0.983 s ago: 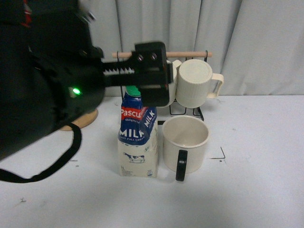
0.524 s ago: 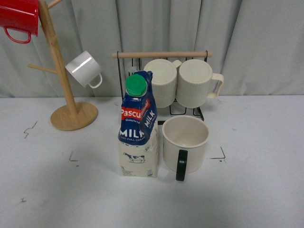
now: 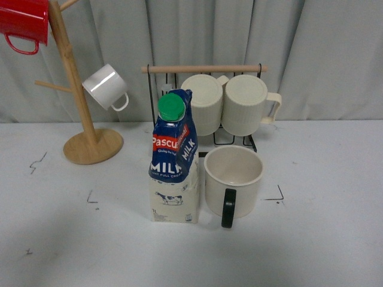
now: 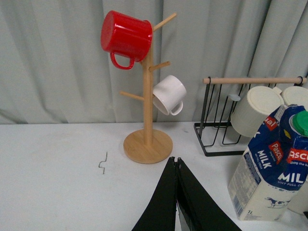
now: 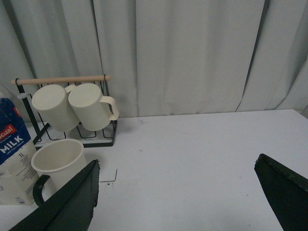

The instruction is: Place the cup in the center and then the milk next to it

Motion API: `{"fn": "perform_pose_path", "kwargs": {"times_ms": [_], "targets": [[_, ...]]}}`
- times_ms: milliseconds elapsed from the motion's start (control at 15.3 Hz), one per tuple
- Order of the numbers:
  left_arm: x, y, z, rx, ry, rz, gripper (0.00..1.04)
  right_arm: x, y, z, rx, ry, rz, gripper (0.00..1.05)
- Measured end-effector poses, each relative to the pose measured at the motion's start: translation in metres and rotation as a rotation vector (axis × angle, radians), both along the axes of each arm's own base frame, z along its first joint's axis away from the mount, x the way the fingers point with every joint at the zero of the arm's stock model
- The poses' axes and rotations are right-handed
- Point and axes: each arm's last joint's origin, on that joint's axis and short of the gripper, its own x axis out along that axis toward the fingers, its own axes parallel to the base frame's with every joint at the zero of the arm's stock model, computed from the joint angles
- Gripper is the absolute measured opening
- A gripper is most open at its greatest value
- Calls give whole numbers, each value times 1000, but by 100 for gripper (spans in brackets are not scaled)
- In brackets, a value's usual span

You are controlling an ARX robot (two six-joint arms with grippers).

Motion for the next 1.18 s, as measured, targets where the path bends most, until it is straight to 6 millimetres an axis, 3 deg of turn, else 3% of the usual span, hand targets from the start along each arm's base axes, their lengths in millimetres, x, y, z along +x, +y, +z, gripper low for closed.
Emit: {"fn": "perform_pose_path", "kwargs": {"times_ms": [328,1179], "targets": [[-10,17,-10,0,-4,24,2,0,0,0,0,0,0,98],[-29,15,-8,0,-18,-2,2,0,0,0,0,0,0,98]]}}
